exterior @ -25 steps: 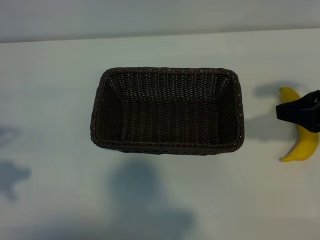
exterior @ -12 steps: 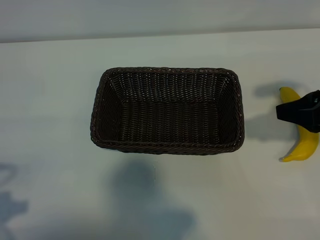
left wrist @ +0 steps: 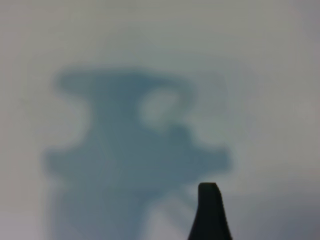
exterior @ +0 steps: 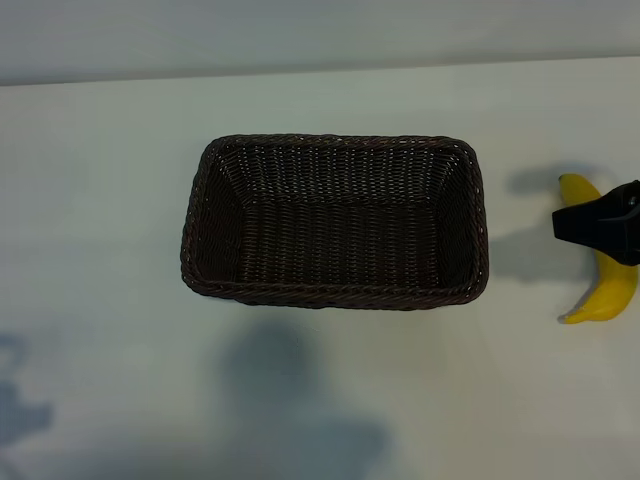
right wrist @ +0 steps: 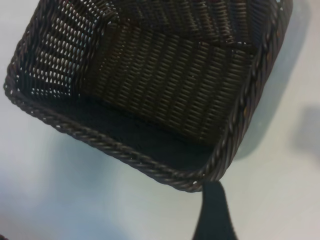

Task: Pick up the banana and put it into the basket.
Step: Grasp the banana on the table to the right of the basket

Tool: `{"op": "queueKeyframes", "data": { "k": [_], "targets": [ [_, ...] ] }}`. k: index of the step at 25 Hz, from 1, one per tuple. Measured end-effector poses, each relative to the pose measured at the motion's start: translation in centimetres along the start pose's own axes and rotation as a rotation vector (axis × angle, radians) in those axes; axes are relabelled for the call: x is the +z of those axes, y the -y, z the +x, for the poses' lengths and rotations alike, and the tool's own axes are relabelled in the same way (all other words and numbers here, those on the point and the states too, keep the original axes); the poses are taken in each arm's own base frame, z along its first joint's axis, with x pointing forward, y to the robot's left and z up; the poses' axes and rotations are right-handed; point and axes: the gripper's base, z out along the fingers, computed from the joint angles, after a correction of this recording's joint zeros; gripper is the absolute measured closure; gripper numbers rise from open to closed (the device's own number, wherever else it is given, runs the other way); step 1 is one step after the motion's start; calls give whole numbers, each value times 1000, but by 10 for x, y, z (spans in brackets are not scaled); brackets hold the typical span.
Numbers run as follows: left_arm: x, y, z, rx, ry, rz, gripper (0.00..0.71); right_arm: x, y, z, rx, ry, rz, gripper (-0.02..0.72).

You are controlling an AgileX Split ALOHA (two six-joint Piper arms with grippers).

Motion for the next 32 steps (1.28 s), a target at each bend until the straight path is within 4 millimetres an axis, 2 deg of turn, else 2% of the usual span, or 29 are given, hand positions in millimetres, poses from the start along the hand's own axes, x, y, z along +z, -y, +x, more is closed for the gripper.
{"op": "queueKeyframes", "data": {
  "k": [10,19,21,26,32],
  "targets": [
    [-29,-4,29,-20,275,4,152,0,0,0,0,1,1,187],
    [-30,-4,32,-21,290,3,152,0,3,-4,36,39,38,187],
    [-30,-4,32,-21,290,3,152,0,5,-8,46,48,47,187],
    [-30,-4,32,-21,290,3,152,5,13,-34,65,39,53,187],
    [-30,-3,32,-25,290,13,152,23,32,-59,102,-76,99,187]
  ]
}}
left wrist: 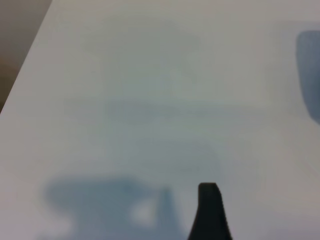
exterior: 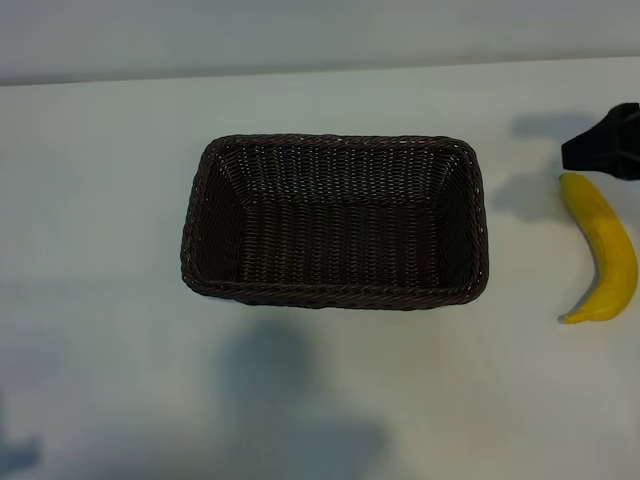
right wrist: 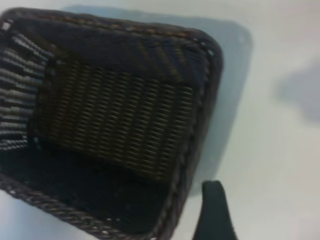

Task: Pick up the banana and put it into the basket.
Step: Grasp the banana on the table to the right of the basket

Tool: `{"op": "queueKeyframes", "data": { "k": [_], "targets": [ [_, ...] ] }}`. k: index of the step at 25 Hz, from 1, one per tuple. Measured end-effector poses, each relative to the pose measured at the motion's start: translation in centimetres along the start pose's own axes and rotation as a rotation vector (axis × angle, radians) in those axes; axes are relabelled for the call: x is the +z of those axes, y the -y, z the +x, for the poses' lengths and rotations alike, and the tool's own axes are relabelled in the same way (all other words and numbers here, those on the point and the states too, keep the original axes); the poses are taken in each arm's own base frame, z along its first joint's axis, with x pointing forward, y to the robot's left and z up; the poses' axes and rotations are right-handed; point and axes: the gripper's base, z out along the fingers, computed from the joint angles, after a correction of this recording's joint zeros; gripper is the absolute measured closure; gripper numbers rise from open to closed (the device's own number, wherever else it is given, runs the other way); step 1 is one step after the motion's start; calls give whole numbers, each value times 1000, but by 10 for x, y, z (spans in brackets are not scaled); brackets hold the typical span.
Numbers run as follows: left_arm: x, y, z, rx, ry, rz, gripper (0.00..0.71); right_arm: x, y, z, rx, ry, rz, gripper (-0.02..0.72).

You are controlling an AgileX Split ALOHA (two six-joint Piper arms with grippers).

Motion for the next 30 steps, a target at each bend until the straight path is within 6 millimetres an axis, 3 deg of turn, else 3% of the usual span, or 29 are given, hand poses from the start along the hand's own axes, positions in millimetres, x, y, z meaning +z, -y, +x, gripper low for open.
{"op": "queueKeyframes", "data": {
  "k": [6,13,19,30],
  "targets": [
    [0,0,0,1,0,1,152,21,14,-16,65,-141,65,187],
    [0,0,0,1,0,1,152,50,15,-9,71,-314,289,187],
    [0,0,0,1,0,1,152,63,34,-5,88,-368,460,175],
    [0,0,0,1,0,1,152,103,55,3,91,-437,487,160]
  ]
}}
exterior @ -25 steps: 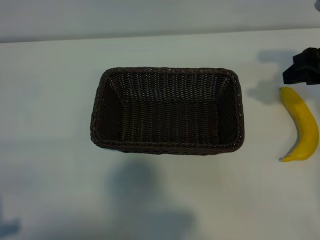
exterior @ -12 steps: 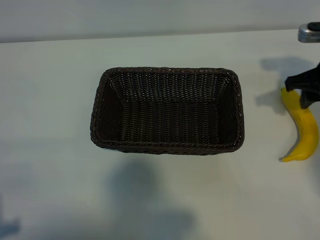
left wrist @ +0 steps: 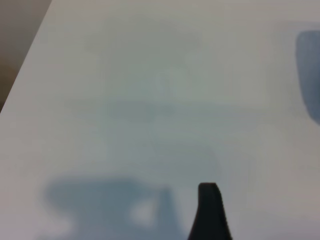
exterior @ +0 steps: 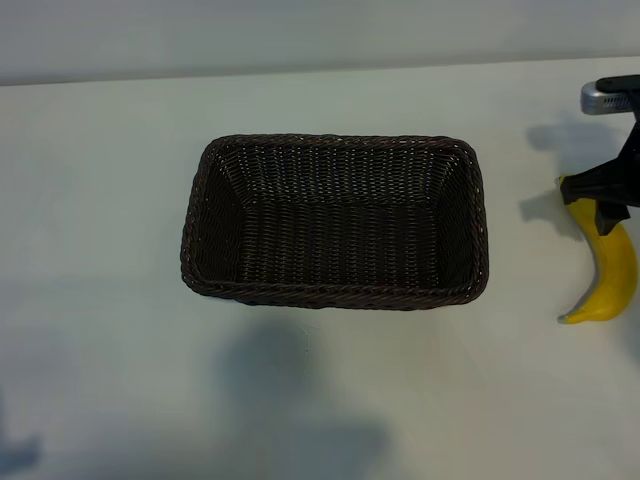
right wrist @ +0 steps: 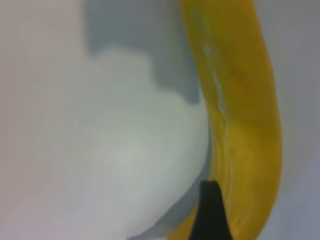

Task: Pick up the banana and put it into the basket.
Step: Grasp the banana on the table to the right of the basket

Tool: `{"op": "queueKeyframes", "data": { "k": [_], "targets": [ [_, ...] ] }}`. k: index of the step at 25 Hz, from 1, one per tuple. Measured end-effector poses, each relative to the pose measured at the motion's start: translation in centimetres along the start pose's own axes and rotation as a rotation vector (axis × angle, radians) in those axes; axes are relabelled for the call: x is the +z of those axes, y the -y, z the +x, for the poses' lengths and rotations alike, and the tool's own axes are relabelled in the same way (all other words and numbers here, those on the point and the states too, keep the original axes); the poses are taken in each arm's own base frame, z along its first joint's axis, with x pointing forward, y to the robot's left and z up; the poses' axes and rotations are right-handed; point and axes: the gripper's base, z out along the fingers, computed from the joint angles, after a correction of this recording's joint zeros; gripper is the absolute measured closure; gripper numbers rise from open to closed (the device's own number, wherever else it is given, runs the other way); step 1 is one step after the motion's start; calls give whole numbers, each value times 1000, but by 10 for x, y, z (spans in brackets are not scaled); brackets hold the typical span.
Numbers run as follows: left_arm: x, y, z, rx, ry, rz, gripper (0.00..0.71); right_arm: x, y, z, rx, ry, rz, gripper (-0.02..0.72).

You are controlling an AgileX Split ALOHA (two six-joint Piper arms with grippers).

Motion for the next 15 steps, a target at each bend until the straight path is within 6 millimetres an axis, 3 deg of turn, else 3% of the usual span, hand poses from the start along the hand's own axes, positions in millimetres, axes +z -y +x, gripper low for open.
{"op": "queueKeyframes", "data": {
  "k": [7,15],
  "targets": [
    [0,0,0,0,0,0,152,11,12,-14,10,-6,-48,160],
    [0,0,0,0,0,0,151,31,12,-16,-1,-41,-54,160]
  ]
}}
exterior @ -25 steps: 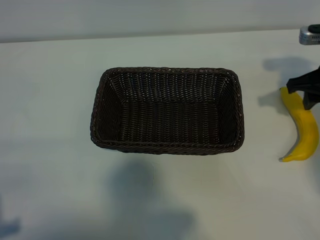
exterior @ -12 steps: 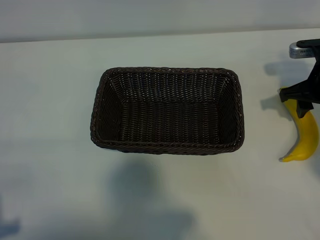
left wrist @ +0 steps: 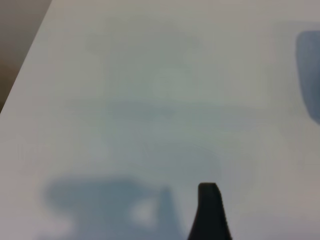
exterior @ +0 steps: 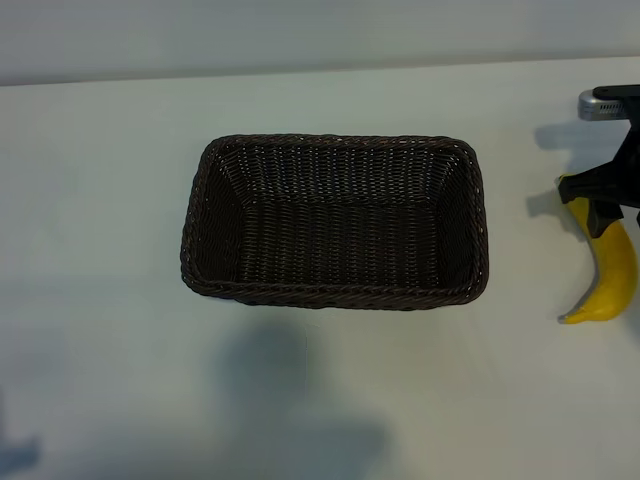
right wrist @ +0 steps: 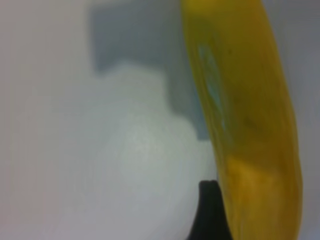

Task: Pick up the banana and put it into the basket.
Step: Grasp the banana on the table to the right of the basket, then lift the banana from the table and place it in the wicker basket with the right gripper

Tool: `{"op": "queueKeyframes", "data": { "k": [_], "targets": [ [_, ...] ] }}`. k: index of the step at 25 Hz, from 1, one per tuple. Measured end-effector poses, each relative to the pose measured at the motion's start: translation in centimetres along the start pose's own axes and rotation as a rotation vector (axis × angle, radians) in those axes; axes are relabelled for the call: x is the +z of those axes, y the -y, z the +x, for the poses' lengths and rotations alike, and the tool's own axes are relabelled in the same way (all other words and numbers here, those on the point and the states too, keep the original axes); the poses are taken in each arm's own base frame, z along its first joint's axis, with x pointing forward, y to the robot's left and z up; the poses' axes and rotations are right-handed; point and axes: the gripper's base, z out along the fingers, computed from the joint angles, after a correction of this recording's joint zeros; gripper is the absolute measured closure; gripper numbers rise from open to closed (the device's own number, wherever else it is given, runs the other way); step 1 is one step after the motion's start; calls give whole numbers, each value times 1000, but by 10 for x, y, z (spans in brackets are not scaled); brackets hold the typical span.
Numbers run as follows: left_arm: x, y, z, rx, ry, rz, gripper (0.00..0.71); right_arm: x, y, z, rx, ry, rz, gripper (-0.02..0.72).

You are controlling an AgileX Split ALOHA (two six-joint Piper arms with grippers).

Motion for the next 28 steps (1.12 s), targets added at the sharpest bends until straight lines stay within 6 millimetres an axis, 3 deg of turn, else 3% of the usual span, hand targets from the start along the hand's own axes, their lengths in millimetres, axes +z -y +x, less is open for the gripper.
{"op": "queueKeyframes", "data": {
  "k": [11,15,20,24,28],
  "targets": [
    [0,0,0,-1,0,0,151,28,0,-1,2,-58,0,165],
    [0,0,0,-1,0,0,151,29,0,-1,1,-59,1,278],
    [0,0,0,-1,0,0,151,28,0,1,-3,-80,3,278],
    [0,0,0,-1,0,0,151,7,0,5,-28,-70,2,278],
    [0,0,0,-1,0,0,151,-38,0,0,-33,-30,1,278]
  ]
}}
